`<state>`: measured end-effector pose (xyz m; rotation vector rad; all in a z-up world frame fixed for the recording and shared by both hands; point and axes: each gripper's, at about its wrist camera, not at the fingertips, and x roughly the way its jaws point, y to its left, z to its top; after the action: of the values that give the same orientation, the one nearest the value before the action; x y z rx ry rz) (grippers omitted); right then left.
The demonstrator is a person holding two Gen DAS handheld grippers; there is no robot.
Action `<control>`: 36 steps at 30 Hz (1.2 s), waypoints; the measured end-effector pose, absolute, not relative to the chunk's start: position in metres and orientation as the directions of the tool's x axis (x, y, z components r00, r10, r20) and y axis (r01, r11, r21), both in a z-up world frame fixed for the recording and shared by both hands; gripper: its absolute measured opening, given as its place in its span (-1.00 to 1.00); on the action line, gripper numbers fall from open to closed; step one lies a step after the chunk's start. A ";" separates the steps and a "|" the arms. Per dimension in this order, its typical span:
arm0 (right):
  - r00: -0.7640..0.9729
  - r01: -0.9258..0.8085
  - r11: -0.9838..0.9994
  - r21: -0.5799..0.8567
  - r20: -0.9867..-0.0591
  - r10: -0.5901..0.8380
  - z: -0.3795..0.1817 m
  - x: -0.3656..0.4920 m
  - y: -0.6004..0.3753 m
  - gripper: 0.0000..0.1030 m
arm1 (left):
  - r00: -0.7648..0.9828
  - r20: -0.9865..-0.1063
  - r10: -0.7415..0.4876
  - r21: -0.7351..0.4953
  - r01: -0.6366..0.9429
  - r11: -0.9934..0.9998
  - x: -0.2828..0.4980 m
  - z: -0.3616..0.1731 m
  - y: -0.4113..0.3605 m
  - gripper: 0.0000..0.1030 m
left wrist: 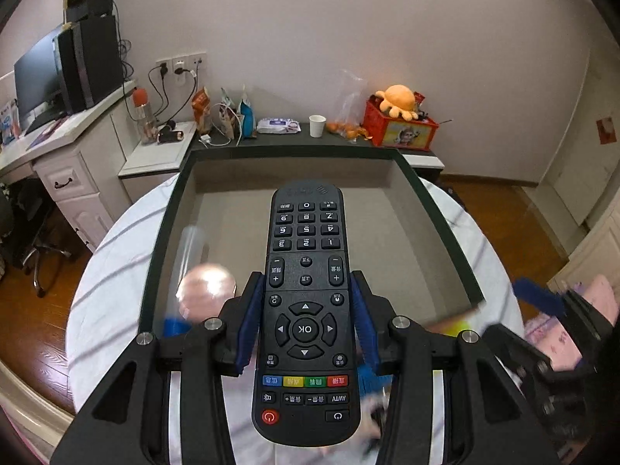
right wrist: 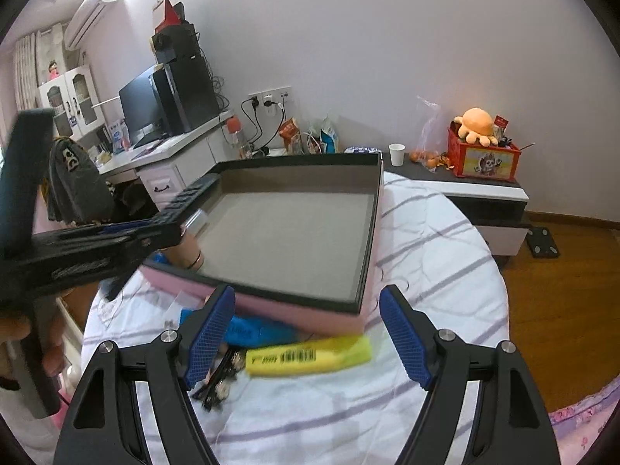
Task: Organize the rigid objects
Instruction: 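Carry the remote into the box and release it with the left gripper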
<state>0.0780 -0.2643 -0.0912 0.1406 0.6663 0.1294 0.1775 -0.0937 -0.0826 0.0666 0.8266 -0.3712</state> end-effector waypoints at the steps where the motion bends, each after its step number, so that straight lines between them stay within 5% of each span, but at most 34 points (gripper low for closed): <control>1: 0.780 -0.070 0.983 0.170 -0.605 0.160 -0.092 0.082 -0.266 0.52 | 0.611 -0.738 -0.286 -0.089 0.332 0.939 0.190 -0.088 -0.095 -0.15; 10: 0.765 -0.075 0.981 0.181 -0.620 0.173 -0.106 0.114 -0.274 0.52 | 0.574 -0.788 -0.221 -0.088 0.251 0.964 0.242 -0.127 -0.104 -0.15; 23: 0.748 -0.087 0.981 0.175 -0.639 0.181 -0.114 0.130 -0.270 0.52 | 0.597 -0.797 -0.094 0.064 0.238 0.969 0.239 -0.135 -0.122 -0.14; 33: 0.747 -0.077 0.983 0.165 -0.644 0.166 -0.109 0.122 -0.267 0.52 | 0.583 -0.798 -0.154 -0.004 0.249 0.968 0.225 -0.123 -0.107 -0.12; 36: 0.750 -0.076 0.984 0.162 -0.641 0.163 -0.106 0.116 -0.266 0.52 | 0.606 -0.770 -0.200 -0.057 0.248 0.967 0.212 -0.107 -0.095 0.21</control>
<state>0.1165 -0.2661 -0.1056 0.1282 0.7111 0.1314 0.2124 -0.0946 -0.1066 0.0576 0.8822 -0.2593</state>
